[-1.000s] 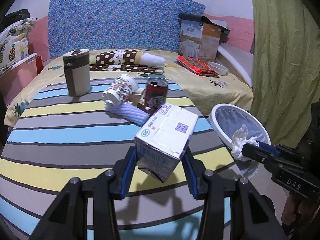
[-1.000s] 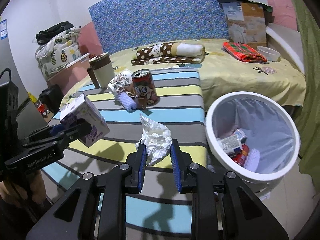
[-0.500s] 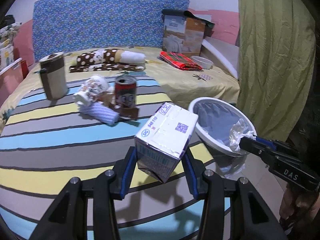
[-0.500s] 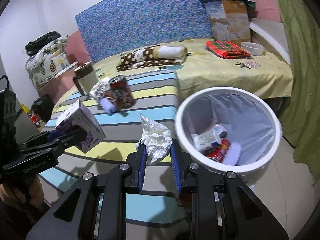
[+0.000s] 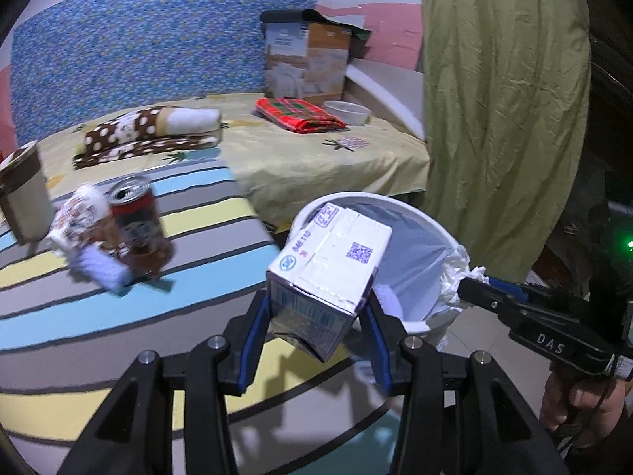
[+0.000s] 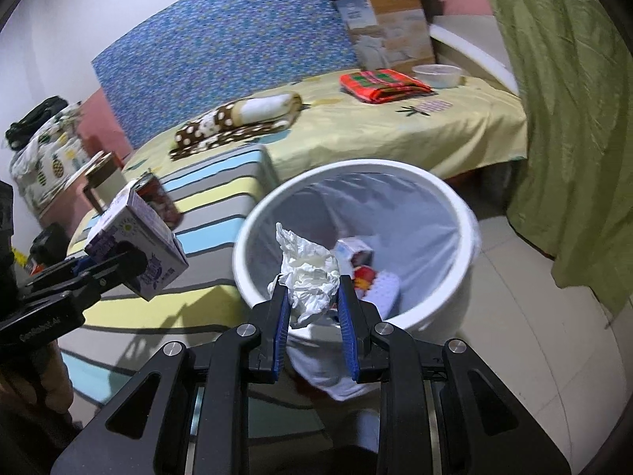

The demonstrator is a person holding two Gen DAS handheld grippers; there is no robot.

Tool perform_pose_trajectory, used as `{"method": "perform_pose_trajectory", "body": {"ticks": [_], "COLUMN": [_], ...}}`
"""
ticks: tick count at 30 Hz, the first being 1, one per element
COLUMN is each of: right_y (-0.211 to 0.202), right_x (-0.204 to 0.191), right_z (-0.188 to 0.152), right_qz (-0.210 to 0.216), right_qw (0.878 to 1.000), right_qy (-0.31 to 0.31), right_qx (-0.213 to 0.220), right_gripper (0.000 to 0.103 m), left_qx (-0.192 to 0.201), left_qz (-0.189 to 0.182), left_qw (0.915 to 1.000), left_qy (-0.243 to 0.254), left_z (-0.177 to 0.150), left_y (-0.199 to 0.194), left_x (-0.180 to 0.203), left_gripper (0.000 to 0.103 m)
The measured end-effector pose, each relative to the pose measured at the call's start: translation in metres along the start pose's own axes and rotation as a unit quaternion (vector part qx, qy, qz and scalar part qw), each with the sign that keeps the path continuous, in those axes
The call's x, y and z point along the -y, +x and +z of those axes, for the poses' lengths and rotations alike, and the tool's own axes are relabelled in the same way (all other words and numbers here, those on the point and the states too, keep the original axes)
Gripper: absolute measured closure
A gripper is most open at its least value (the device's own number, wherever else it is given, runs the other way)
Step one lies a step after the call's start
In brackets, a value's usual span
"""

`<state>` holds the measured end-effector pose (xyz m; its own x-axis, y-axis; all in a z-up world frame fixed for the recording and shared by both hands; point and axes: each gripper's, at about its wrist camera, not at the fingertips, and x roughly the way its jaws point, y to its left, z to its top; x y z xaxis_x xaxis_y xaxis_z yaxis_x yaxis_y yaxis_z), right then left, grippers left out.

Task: Collect trash
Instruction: 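Carry the box and tissue over the white bin and open both grippers, then move both open grippers back toward the paper cup and cola can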

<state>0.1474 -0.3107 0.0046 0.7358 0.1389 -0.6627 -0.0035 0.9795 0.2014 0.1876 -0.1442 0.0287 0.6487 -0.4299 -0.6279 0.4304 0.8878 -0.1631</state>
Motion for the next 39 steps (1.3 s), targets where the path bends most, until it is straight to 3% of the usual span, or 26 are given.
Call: {"method": "perform_pose_trajectory", "body": {"ticks": [19, 23, 26, 39], "right_y": [0.023, 0.026, 0.024, 0.006], "right_x": [0.029, 0.03, 0.031, 0.021], "right_z": [0.007, 0.009, 0.008, 0.006], "right_qz": [-0.024, -0.022, -0.019, -0.017], "right_qw": [0.999, 0.999, 0.999, 1.0], "right_qy": [0.014, 0.013, 0.013, 0.01], "right_qx": [-0.027, -0.03, -0.027, -0.01], "right_gripper": [0.075, 0.062, 0.054, 0.054], "left_qx": [-0.034, -0.043, -0.045, -0.029], "left_qz": [-0.062, -0.076, -0.084, -0.074], "left_qw": [0.9973, 0.9959, 0.9952, 0.9968], "left_qy": [0.021, 0.022, 0.021, 0.0], "left_z": [0.023, 0.021, 0.021, 0.014], "left_y": [0.068, 0.074, 0.075, 0.046], "left_x": [0.031, 0.032, 0.032, 0.017], "left_gripper": [0.055, 0.054, 0.045, 0.044]}}
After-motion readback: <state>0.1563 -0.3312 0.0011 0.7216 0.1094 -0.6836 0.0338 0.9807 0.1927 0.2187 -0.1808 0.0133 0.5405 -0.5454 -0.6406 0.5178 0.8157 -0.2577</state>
